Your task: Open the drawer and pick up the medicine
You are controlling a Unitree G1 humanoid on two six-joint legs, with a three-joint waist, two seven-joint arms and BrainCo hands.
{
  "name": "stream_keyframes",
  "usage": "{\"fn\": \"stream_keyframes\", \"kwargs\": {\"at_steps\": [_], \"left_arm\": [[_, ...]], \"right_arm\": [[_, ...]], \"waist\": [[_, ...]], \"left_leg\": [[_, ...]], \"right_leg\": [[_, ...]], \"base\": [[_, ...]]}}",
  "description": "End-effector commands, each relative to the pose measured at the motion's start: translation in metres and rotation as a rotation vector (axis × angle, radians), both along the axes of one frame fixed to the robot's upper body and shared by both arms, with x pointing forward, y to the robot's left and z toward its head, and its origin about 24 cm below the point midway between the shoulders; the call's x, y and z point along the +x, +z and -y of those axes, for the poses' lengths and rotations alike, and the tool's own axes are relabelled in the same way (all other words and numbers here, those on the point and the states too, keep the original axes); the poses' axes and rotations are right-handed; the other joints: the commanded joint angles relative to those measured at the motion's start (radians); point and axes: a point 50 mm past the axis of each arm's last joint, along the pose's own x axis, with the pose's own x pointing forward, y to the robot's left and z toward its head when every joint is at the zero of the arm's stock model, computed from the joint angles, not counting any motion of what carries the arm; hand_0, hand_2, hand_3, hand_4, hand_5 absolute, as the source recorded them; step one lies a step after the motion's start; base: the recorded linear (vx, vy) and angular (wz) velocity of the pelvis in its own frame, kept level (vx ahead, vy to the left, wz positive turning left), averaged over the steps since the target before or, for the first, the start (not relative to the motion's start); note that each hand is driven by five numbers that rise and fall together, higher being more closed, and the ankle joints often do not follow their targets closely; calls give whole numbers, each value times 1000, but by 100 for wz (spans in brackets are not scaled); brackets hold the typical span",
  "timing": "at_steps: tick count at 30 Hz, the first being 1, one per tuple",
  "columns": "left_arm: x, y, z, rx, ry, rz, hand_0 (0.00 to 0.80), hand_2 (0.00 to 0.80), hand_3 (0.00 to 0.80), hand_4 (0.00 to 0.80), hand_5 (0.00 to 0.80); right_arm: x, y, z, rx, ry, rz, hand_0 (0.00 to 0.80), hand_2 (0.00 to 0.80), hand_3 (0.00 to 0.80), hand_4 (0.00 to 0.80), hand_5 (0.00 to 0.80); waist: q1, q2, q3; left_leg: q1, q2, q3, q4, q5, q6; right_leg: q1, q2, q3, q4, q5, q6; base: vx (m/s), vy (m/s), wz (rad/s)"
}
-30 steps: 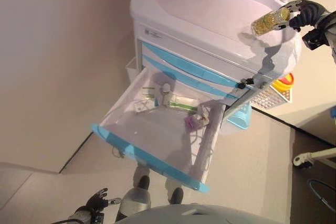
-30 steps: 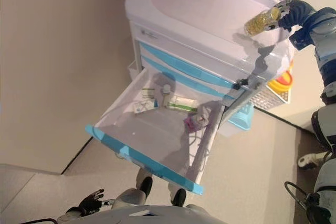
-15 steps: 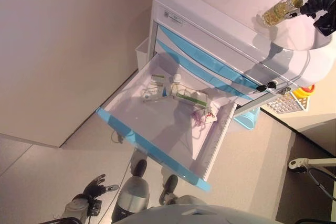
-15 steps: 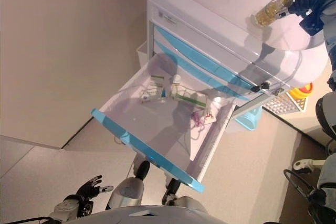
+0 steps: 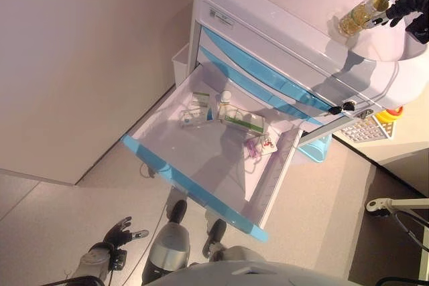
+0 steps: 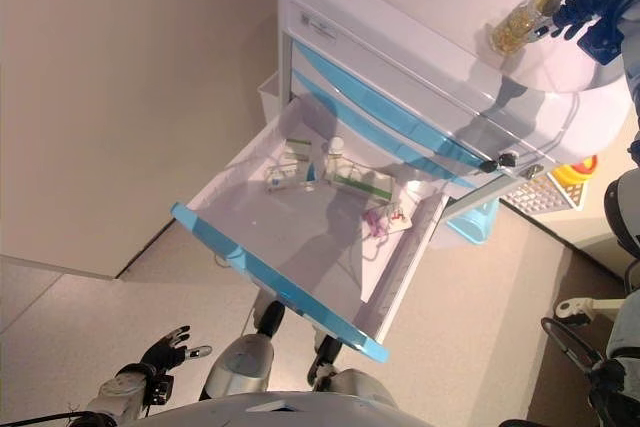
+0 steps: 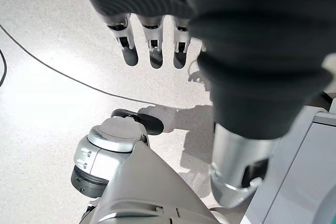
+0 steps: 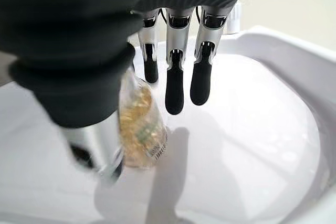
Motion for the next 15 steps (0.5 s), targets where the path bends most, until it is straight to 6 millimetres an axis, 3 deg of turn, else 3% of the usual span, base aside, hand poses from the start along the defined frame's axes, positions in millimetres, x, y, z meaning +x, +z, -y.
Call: {"fn": "stream_keyframes", "kwargs": {"at_steps": [1,5,11,15], "left_arm": [[-5,4,-6,21,-17,9,0,0,0,0,0],[-5,2,-4,19,-24,5,0,0,0,0,0],[-8,0,-1,8,-30,-8,0,0,0,0,0],[-10,-1,0,4,-43,-17,0,0,0,0,0]], "right_arm": [[-16,52,2,-80,-48,223,0,0,0,0,0],[-22,66,6,-153,-126,384,0,0,0,0,0],[-28,75,8,-2,-127,521,0,0,0,0,0],[-28,69,13,103,-134,572,0,0,0,0,0]], "waist": [[3,-14,-11],[5,-10,-13],[0,2,-26],[-3,9,-32]], "left_leg": [[3,-27,8,30,-122,16],[6,-27,9,32,-126,16],[15,-28,13,34,-132,16],[18,-28,18,35,-135,16]], "right_leg": [[2,-16,24,74,-11,63],[6,-16,22,73,-12,65],[8,-20,22,75,-15,69],[12,-20,26,73,-17,68]], "base": [[0,0,0],[0,0,0],[0,0,0],[0,0,0]]}}
